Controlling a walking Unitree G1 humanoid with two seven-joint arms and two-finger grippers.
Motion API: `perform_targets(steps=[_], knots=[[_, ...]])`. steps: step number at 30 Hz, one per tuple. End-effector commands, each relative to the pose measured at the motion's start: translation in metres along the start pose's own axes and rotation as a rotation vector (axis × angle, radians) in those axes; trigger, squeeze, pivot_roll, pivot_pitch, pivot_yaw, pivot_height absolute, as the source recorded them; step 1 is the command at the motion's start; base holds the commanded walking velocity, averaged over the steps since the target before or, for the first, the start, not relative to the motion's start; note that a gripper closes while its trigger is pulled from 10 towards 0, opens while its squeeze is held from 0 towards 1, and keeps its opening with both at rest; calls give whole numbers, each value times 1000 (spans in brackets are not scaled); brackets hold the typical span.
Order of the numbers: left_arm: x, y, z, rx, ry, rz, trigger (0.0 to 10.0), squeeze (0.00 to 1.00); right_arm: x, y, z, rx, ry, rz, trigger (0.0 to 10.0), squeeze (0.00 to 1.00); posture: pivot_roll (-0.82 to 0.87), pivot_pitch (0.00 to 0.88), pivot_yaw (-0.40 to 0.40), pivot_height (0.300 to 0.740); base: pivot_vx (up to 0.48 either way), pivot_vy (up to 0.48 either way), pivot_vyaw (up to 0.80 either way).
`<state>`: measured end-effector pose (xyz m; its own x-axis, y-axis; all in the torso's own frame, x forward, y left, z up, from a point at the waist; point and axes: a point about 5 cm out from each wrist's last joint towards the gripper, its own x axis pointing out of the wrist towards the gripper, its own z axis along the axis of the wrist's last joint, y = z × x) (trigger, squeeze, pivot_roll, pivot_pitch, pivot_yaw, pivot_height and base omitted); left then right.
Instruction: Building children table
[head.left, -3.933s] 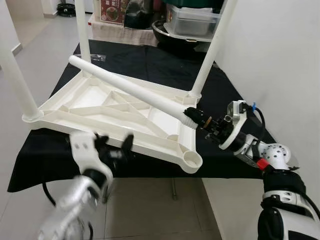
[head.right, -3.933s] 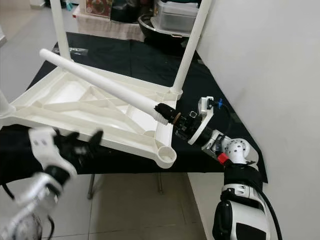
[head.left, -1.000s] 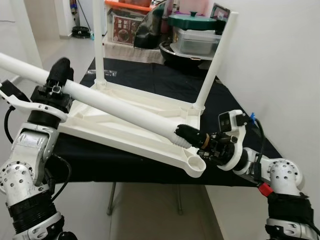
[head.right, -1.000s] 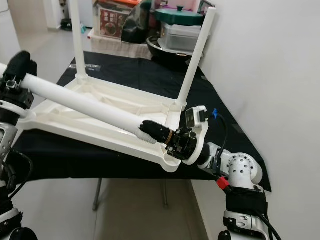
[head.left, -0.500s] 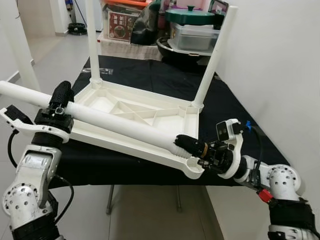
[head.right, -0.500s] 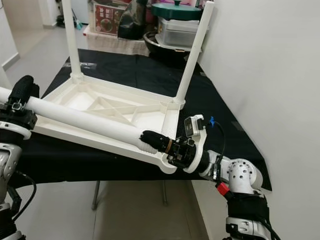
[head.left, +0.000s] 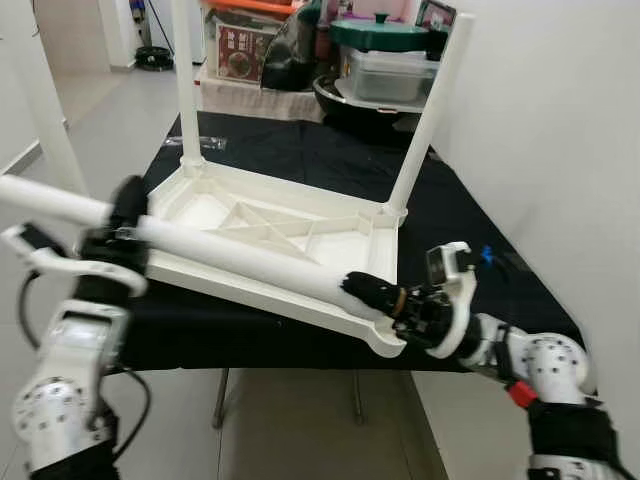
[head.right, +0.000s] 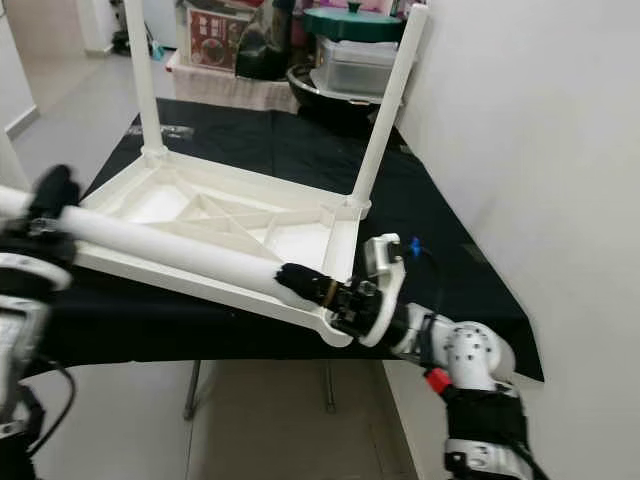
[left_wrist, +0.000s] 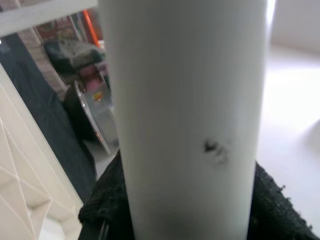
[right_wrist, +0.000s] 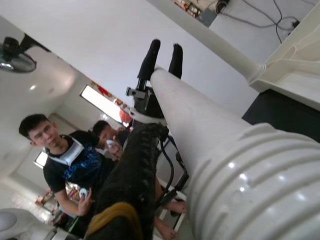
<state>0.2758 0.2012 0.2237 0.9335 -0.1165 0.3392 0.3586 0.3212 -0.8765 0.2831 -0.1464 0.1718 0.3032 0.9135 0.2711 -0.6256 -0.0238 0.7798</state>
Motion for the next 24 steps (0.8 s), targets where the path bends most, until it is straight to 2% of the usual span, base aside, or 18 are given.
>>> perform_targets(steps=[1,7,8,12,16,18,24], knots=[[2,1,-15,25,82,19,10000,0,6,6,3,-36,12,32,10000,1000,91,46,-113,740,0,0,0],[3,2,-12,41,75,29,10000,0,5,3,0,-15,14,16,10000,1000,94,44,-116,740,0,0,0],[4,2,-10,48,72,33,10000,0,2,3,0,3,16,20,10000,0,93,43,-113,740,0,0,0],[5,2,-7,55,66,37,10000,0,-3,3,-1,9,31,13,10000,0,94,44,-115,740,0,0,0],[7,1,-2,60,53,40,10000,0,-16,-3,-7,32,45,-36,10000,0,96,44,-119,740,0,0,0],[8,0,1,74,48,40,10000,0,-33,-13,-12,62,20,-92,10000,0,99,43,-119,740,0,0,0],[7,1,5,83,34,43,10000,0,-46,-16,-11,64,-11,-126,10000,0,100,46,-122,740,0,0,0]])
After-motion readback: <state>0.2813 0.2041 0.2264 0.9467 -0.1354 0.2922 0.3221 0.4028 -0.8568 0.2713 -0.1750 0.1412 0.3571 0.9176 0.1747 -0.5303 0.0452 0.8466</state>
